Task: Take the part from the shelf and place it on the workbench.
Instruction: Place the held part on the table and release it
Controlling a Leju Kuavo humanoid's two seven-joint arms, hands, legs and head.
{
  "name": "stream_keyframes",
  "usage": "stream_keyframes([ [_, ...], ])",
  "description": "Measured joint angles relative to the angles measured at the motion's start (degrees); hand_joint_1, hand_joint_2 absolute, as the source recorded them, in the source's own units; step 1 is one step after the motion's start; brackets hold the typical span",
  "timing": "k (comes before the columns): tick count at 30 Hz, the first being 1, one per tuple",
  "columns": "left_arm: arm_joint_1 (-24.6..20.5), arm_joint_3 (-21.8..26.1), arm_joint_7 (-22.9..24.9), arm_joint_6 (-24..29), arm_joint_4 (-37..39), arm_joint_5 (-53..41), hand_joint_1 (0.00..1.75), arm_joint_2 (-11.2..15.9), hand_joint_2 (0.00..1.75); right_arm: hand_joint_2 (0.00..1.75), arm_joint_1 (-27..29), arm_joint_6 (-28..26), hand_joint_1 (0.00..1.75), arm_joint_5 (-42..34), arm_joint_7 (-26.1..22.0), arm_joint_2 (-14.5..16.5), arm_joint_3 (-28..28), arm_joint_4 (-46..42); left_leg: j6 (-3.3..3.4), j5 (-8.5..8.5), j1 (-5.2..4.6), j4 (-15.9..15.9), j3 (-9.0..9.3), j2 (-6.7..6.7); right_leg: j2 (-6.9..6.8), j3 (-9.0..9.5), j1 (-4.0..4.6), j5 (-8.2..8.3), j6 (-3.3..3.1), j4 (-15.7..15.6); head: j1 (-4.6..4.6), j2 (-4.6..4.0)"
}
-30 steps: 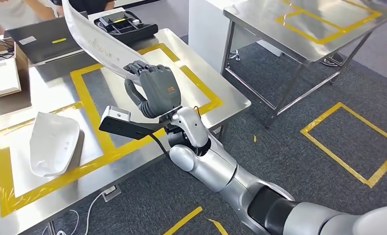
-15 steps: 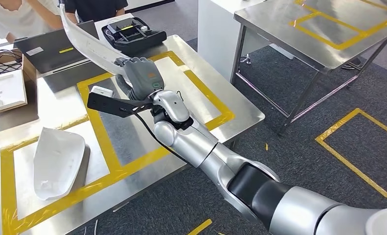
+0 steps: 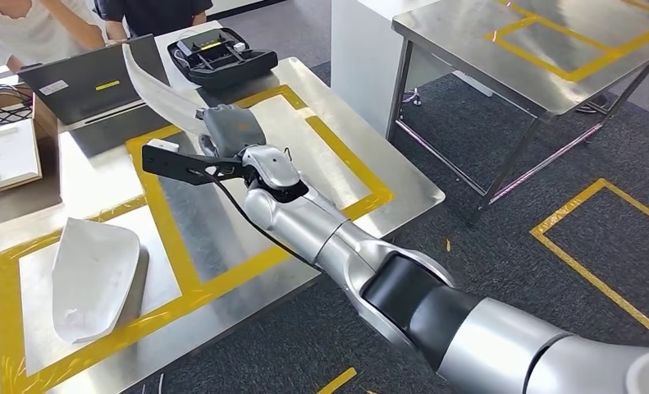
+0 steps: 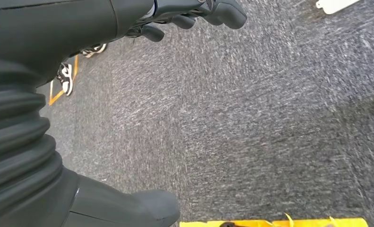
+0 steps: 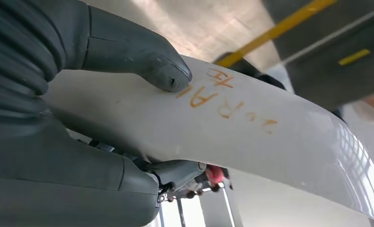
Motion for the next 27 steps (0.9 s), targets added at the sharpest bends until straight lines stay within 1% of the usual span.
stream_keyframes([
  [3, -0.2, 0.0, 0.4, -0.1, 0.0, -0.1, 0.0, 0.0, 1.75, 1.75, -2.0, 3.7, 1.75, -0.1, 3.6, -0.8, 0.0, 5.1, -0.04, 0.03, -0.03, 0.1, 0.07, -0.04, -0.04, 0.15, -0.04, 0.07, 0.1, 0.0, 0.02, 0.0],
  [6, -0.2, 0.0, 0.7, -0.1, 0.0, -0.1, 0.0, 0.0, 1.75, 1.75, -2.2, 5.8, 1.75, -0.3, 4.6, -2.0, -0.1, 8.4, -0.04, 0.03, -0.03, 0.1, 0.1, -0.04, -0.02, 0.25, -0.08, 0.13, 0.18, -0.1, 0.02, 0.0],
  [9, 0.0, 0.0, 0.8, 0.0, 0.1, -0.2, 0.0, 0.0, 1.75, 1.75, -1.5, 7.9, 1.75, 0.4, 3.3, -2.7, -0.2, 10.2, 0.01, 0.0, -0.03, 0.1, 0.12, 0.04, 0.13, 0.24, -0.16, 0.14, 0.22, -0.2, 0.02, 0.0],
  [13, 0.0, 0.0, 0.7, 0.0, 0.1, -0.5, 0.0, 0.0, 1.75, 1.75, 0.8, 9.7, 1.75, 3.8, 1.2, -2.8, 0.8, 11.5, 0.07, -0.04, -0.05, 0.1, 0.13, 0.04, 0.1, 0.24, -0.18, 0.13, 0.23, -0.2, 0.02, 0.0],
  [17, -0.2, 0.0, 0.0, 0.0, 0.1, -0.5, 0.0, 0.0, 1.75, 1.75, 3.3, 8.8, 1.75, 5.3, 0.8, -2.0, 2.1, 12.2, 0.11, -0.07, -0.05, 0.1, 0.05, 0.04, 0.09, 0.23, -0.19, 0.13, 0.23, -0.2, 0.02, 0.0],
  [22, -0.6, 0.0, -0.2, 0.0, 0.1, -0.5, 0.0, 0.0, 1.75, 1.75, 3.9, 8.1, 1.75, 5.4, 0.0, -1.3, 2.9, 12.6, 0.13, -0.08, -0.05, 0.1, 0.06, 0.05, 0.09, 0.24, -0.2, 0.13, 0.24, -0.3, 0.02, 0.0],
  [26, -0.6, 0.0, -0.1, 0.0, 0.1, -0.4, 0.0, 0.0, 1.75, 0.0, 3.9, 6.9, 0.0, 5.3, -1.7, -1.2, 2.9, 12.6, 0.13, -0.08, -0.05, 0.1, 0.06, 0.05, 0.1, 0.25, -0.21, 0.13, 0.24, -0.3, 0.02, 0.0],
  [27, -0.6, 0.0, 0.1, 0.0, 0.1, -0.4, 0.0, 0.0, 1.31, 0.0, 3.9, 6.7, 0.0, 5.3, -2.3, -1.2, 3.0, 12.6, 0.13, -0.08, -0.05, 0.1, 0.06, 0.05, 0.11, 0.25, -0.21, 0.13, 0.24, -0.3, 0.02, 0.0],
])
